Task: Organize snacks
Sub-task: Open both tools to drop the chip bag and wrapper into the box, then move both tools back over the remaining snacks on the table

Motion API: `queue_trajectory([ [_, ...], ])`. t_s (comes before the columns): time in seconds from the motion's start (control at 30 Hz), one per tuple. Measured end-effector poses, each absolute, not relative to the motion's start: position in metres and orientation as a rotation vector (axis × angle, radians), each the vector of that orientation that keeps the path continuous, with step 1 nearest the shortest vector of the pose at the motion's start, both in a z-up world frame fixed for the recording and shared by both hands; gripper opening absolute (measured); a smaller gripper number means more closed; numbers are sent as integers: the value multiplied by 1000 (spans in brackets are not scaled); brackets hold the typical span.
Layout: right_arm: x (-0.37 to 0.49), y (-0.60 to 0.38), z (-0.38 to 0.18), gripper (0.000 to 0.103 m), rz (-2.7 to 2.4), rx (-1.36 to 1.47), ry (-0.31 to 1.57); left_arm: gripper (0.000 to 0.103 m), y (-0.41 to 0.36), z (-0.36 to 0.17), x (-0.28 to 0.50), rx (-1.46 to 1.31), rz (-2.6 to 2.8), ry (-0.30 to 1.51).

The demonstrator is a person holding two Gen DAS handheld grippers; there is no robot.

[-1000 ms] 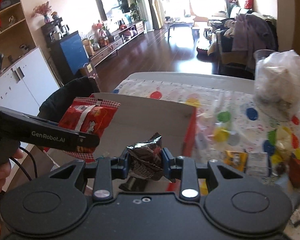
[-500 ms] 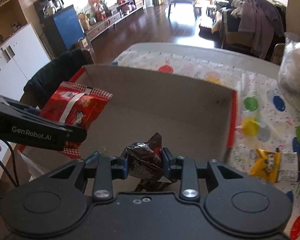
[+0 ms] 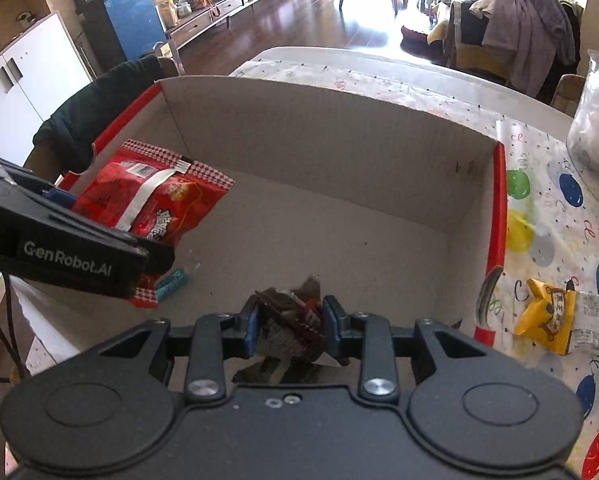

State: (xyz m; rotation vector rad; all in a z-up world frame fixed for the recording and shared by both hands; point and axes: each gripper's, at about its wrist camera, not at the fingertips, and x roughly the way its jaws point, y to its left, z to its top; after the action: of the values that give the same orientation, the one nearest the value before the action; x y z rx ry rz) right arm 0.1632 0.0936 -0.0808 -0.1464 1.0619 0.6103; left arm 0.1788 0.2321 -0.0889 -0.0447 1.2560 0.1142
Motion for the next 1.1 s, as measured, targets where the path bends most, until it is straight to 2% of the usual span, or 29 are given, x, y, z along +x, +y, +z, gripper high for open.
queue_trajectory([
  [0.27,166,92,-80,32,604,-123,1078,68,229,-87,173,-42,109,1240],
  [0.47,163,82,-70,37,629,-92,1059,68,228,-80,167,-57,100,1217],
  [0.57,159,77,-64,46,631,-71,1039,68,227,-75,163,-62,93,1200],
  [0.63,155,71,-58,60,628,-64,1021,69,227,-71,160,-72,86,1186],
  [0.73,150,63,-49,74,626,-51,992,69,225,-64,154,-79,77,1161],
  [1.1,132,33,-15,83,642,0,905,72,208,-32,132,-81,33,1064],
])
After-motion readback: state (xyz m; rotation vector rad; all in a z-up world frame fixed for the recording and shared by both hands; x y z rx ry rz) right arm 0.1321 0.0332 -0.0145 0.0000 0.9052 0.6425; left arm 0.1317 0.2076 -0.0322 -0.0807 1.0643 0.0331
